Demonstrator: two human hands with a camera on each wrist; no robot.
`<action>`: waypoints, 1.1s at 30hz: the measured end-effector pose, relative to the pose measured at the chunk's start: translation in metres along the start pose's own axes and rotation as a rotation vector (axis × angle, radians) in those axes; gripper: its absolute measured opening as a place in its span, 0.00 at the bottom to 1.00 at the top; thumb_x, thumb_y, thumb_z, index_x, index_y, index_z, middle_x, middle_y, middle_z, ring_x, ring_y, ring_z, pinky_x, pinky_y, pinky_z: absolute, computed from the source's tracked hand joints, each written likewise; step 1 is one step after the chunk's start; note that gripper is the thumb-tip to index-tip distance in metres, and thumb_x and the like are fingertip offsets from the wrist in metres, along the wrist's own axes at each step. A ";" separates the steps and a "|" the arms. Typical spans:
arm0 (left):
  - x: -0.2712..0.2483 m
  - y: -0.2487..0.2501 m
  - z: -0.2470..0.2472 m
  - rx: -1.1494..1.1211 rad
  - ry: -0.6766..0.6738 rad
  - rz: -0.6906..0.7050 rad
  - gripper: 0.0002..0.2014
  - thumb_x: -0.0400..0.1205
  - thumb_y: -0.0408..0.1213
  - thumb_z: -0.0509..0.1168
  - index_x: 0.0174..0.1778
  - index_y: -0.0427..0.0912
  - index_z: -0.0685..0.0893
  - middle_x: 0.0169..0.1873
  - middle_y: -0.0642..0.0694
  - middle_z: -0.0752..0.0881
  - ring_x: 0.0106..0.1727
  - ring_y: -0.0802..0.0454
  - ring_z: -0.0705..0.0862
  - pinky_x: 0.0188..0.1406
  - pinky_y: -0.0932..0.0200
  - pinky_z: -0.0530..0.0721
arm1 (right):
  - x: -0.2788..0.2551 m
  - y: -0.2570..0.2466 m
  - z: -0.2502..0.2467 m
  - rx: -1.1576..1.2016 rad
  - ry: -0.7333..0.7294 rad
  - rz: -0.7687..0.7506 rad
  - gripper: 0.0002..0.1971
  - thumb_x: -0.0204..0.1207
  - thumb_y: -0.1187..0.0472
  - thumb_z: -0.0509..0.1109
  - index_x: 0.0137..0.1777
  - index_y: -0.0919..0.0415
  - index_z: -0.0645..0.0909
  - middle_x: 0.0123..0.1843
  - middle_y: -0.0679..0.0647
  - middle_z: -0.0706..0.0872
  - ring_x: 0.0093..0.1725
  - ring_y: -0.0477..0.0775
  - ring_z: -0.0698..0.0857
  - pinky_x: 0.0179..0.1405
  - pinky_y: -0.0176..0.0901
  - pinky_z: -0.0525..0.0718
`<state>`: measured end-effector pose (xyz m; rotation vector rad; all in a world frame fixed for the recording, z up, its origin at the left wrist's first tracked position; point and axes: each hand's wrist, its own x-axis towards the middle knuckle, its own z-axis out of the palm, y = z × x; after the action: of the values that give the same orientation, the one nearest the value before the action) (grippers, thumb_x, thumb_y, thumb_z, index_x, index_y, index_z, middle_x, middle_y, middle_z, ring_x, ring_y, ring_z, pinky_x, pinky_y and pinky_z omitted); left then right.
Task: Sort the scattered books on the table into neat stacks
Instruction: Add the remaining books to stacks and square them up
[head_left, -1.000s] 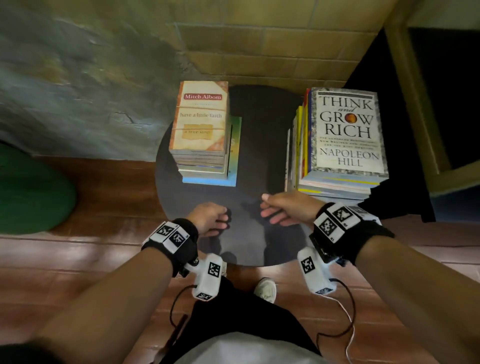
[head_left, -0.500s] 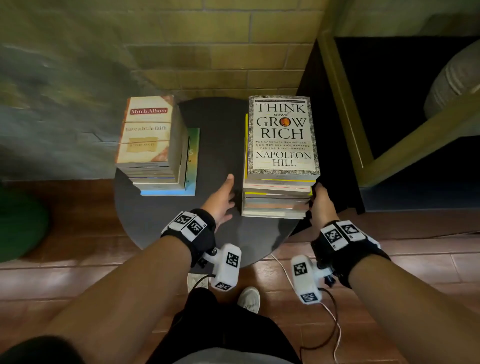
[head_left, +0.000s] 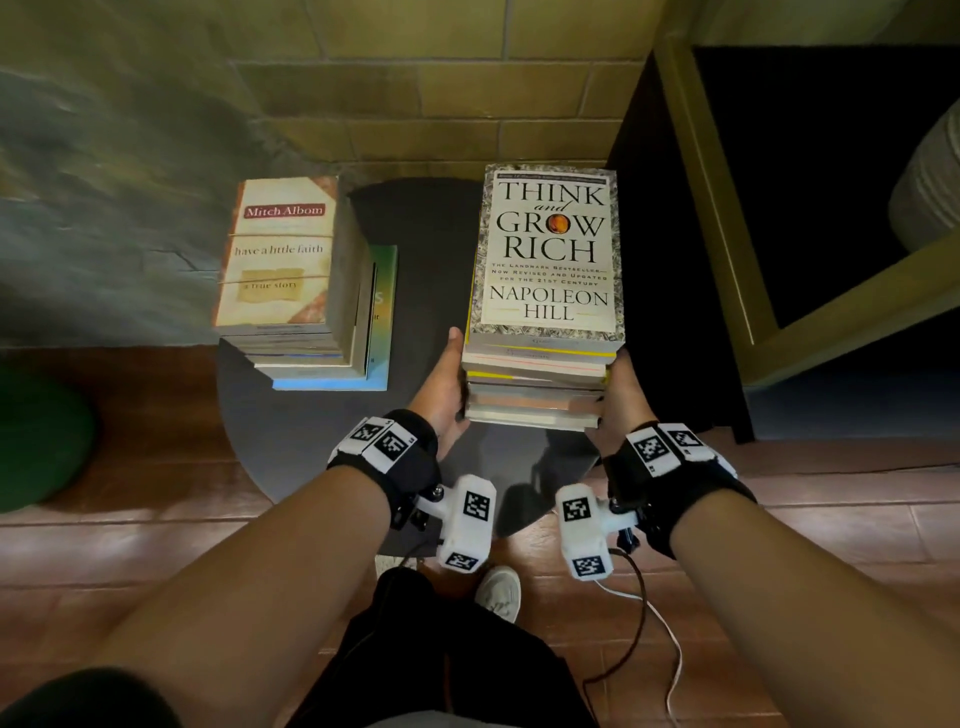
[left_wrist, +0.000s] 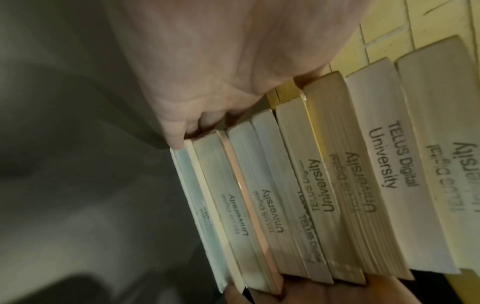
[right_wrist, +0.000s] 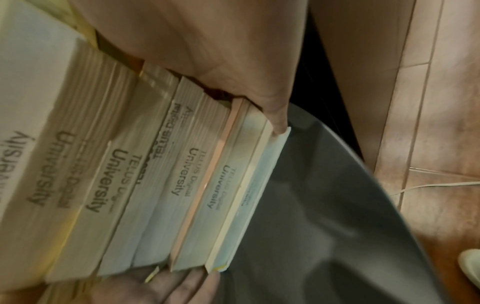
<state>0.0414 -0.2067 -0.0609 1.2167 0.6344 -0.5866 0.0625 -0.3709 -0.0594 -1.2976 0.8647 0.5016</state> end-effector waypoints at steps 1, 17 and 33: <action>0.001 0.003 -0.004 -0.013 0.011 -0.005 0.31 0.85 0.64 0.42 0.70 0.51 0.79 0.71 0.39 0.78 0.65 0.61 0.77 0.46 0.67 0.77 | 0.001 -0.001 0.005 0.048 -0.010 0.003 0.19 0.83 0.40 0.56 0.45 0.51 0.81 0.39 0.53 0.88 0.51 0.57 0.85 0.56 0.48 0.80; 0.037 0.012 -0.068 -0.071 0.120 0.004 0.33 0.74 0.75 0.49 0.61 0.61 0.86 0.56 0.53 0.78 0.59 0.53 0.72 0.79 0.54 0.61 | 0.035 -0.004 0.067 -0.047 -0.192 -0.082 0.24 0.86 0.41 0.47 0.55 0.52 0.83 0.41 0.49 0.88 0.44 0.54 0.86 0.52 0.49 0.85; 0.007 0.027 -0.060 -0.126 0.193 0.093 0.28 0.87 0.60 0.44 0.78 0.51 0.69 0.71 0.53 0.77 0.56 0.60 0.78 0.61 0.61 0.70 | 0.028 -0.010 0.069 -0.247 -0.153 -0.042 0.30 0.75 0.28 0.56 0.55 0.50 0.87 0.55 0.53 0.89 0.54 0.54 0.87 0.65 0.52 0.81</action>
<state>0.0574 -0.1429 -0.0615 1.1857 0.7613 -0.3477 0.1053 -0.3104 -0.0728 -1.4779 0.6616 0.6812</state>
